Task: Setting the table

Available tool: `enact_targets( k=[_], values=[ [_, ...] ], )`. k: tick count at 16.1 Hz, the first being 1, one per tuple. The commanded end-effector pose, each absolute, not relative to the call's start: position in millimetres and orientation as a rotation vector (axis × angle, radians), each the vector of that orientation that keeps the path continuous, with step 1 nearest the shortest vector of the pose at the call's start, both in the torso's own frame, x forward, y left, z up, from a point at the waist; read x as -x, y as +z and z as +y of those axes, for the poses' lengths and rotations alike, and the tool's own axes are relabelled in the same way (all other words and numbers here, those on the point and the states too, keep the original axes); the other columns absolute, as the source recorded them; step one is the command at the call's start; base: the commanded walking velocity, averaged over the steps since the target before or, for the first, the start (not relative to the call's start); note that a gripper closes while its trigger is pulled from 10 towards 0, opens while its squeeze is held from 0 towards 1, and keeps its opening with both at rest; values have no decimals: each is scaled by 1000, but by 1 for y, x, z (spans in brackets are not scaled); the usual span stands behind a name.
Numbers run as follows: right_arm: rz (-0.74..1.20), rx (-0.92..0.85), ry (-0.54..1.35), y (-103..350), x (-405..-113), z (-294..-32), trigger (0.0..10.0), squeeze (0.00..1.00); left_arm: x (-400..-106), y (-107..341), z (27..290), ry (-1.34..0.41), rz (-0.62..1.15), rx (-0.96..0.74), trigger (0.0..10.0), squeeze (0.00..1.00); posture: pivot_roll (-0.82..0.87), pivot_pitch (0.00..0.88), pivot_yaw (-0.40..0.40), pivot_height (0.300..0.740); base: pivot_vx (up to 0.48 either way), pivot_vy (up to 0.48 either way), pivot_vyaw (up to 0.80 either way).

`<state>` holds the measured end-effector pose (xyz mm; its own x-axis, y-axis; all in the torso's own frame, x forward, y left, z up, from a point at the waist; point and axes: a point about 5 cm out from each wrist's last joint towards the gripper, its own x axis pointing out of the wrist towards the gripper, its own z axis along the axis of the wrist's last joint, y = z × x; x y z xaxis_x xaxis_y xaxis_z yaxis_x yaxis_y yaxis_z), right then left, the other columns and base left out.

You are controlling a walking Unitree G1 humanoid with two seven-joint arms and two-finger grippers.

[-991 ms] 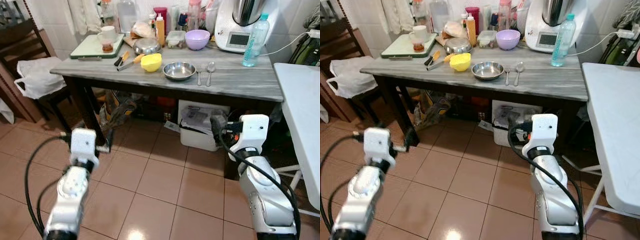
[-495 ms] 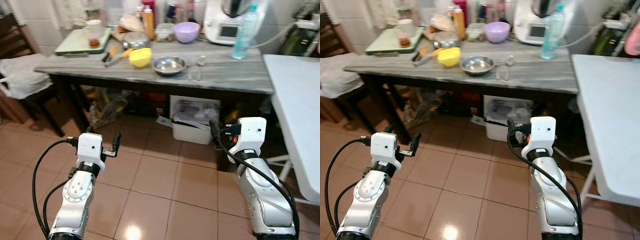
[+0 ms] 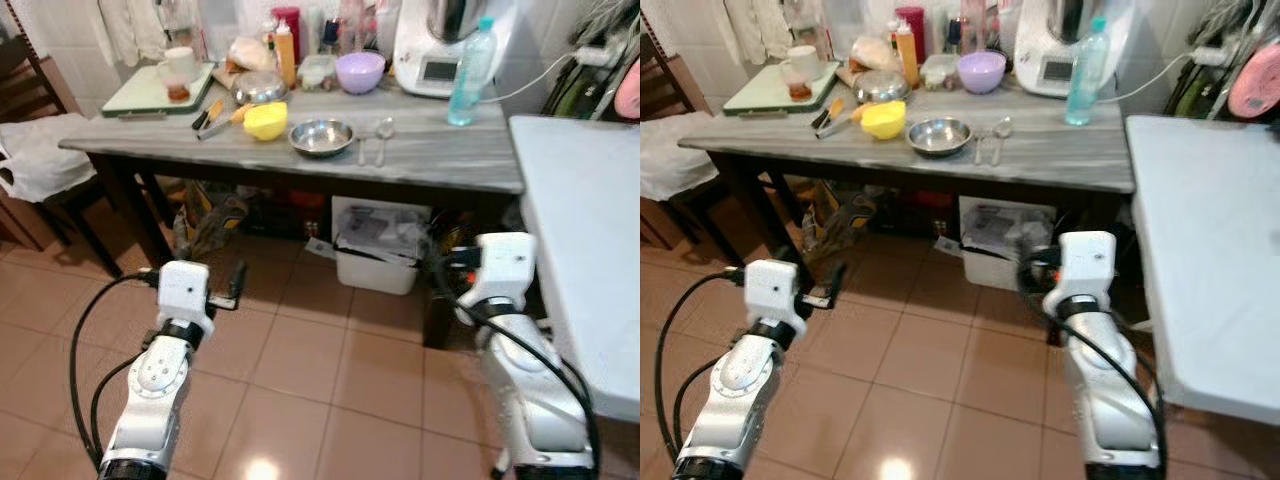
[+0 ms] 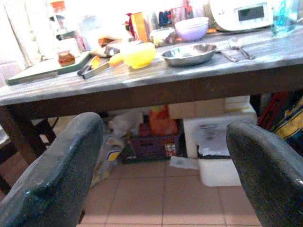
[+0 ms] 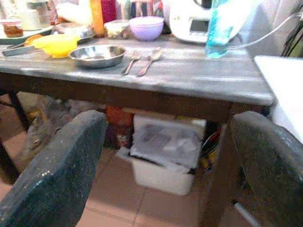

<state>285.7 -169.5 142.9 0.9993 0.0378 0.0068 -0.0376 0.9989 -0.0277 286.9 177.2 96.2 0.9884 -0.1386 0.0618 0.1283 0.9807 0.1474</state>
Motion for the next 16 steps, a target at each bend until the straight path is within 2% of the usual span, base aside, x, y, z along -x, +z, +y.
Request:
enact_targets(
  k=[1,3,9,16],
  values=[
    [-1,21,54,142,-287,-164,10000,0,-286,95,182,-128,-53,-140,10000,0,-76,0,53,740,0,-412,0],
    [3,21,52,142,-288,-164,10000,0,-285,93,181,-134,-47,-141,10000,0,-76,0,53,740,0,-412,0],
    [10,17,52,141,-287,-164,10000,0,-285,91,181,-151,-36,-149,10000,0,-79,0,55,740,0,-394,-482],
    [11,17,49,141,-287,-165,10000,0,-285,91,180,-156,-36,-153,10000,0,-78,0,55,740,0,-387,0]
  ],
)
